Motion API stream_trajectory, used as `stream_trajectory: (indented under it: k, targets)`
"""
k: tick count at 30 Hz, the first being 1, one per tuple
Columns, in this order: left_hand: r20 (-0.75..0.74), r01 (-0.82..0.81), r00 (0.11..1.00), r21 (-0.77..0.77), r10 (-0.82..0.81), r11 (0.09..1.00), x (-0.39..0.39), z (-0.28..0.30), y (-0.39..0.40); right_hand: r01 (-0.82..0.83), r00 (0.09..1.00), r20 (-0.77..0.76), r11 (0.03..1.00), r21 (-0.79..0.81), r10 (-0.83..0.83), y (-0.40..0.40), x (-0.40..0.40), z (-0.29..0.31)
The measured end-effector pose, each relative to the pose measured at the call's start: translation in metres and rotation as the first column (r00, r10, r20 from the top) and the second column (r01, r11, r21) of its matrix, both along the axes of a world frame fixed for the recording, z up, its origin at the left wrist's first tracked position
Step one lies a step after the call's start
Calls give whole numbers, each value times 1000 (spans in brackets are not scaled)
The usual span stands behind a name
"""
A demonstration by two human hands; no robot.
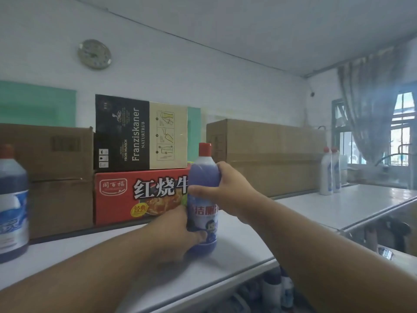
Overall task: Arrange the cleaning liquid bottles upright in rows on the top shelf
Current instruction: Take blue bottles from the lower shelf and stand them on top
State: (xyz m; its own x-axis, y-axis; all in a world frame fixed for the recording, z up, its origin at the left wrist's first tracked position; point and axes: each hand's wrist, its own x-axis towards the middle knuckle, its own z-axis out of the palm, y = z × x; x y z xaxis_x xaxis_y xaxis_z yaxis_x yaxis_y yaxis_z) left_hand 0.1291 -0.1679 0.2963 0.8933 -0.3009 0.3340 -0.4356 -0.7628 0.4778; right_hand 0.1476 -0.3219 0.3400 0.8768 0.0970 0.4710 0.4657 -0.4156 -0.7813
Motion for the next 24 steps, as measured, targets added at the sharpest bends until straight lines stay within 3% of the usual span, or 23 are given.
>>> stream_trajectory:
  k: [5, 8, 13, 21, 24]
  targets:
    - [8, -76, 997, 45, 76, 996, 26, 6, -46, 41, 997, 63, 999, -15, -40, -46, 37, 14]
    - [-28, -146, 988, 200, 155, 969, 44, 8, -68, 46, 998, 56, 997, -61, -42, -72, 71, 15]
    - [-53, -279, 940, 447, 336, 850, 76, 3, -98, -48, 997, 49, 995, -88, 53, -96, 123, 10]
    - [196, -505, 861, 431, 469, 748, 100, -35, -121, -282, 959, -2, 959, -34, 282, -105, 164, -11]
    - [213, -529, 848, 399, 486, 749, 98, -35, -120, -376, 926, -46, 917, -135, 374, -116, 171, -23]
